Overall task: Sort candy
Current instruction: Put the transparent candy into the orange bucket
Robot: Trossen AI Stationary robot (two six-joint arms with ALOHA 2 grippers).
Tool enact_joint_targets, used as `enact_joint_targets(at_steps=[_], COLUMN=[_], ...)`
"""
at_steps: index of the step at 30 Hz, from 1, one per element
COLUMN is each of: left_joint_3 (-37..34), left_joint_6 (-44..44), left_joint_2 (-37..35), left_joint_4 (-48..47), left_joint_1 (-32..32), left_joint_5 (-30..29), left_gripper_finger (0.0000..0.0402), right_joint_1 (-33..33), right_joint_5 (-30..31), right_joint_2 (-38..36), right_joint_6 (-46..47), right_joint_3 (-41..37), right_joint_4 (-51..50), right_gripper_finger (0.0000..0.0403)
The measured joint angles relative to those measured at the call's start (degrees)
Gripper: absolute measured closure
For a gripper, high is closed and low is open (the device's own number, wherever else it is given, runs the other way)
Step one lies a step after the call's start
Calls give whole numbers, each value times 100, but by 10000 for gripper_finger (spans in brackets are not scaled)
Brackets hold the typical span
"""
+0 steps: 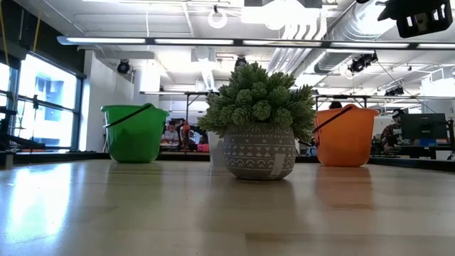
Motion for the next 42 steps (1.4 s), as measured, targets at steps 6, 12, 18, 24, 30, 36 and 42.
enact_joint_targets(at_steps=[6,12,18,24,30,36,42], left_joint_3=[-70,-66,-68,-42,-50,-59,-60], left_joint_6=[191,465,669,809,967,806,740], left_joint_2=[15,349,865,1010,988,994,954], left_joint_4=[321,493,888,852,781,746,791], left_joint_1=[-25,-25,-16,-12,1,48,195], left_joint_5=[-588,-899,-906,-1008,-1045,-1046,-961], left_gripper_finger=[205,204,204,204,261,384,385], right_joint_1=[0,0,0,0,0,0,0], right_joint_5=[0,0,0,0,0,1,1], right_joint_2=[0,0,0,0,0,0,0], right_joint_6=[7,5,5,6,6,7,5], right_joint_3=[0,0,0,0,0,0,0], right_joint_4=[1,2,0,2,1,0,0], right_gripper_finger=[217,217,217,217,217,217,217])
